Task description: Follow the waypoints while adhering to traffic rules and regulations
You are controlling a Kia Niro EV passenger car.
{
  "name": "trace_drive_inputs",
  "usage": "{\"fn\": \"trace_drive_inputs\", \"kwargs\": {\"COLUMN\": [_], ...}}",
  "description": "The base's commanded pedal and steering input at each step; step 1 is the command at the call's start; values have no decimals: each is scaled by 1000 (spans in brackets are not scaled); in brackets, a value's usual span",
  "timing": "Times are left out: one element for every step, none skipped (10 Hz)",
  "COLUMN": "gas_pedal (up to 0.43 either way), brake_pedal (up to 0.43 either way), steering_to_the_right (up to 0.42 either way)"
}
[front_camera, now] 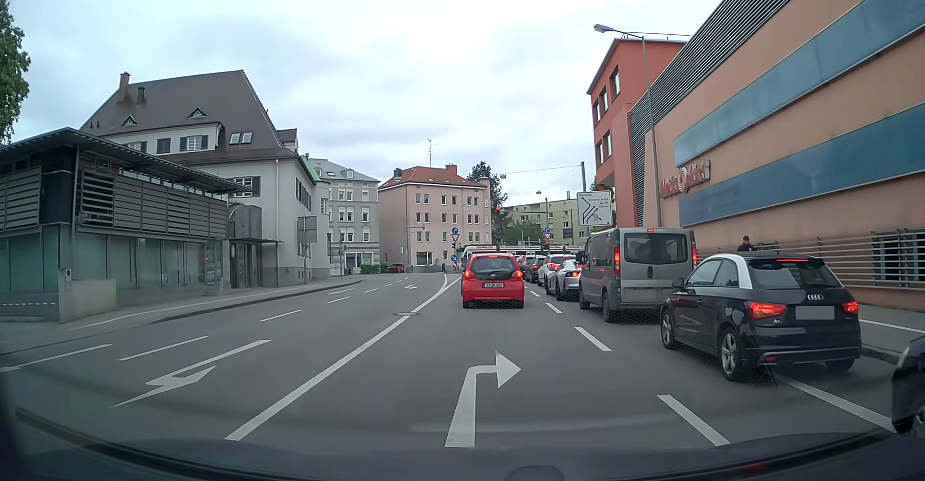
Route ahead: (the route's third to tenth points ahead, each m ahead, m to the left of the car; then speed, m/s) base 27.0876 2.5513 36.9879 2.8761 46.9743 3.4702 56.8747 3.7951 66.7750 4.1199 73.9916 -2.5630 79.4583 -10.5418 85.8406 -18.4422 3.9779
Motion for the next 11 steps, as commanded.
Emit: {"fn": "trace_drive_inputs", "kwargs": {"gas_pedal": [0, 0, 0, 0, 0, 0, 0, 0, 0, 0, 0], "brake_pedal": [171, 171, 171, 171, 165, 146, 128, 116, 91, 67, 61], "steering_to_the_right": [-6, -6, -6, -6, -6, -6, -6, -5, -5, -4, -3]}}
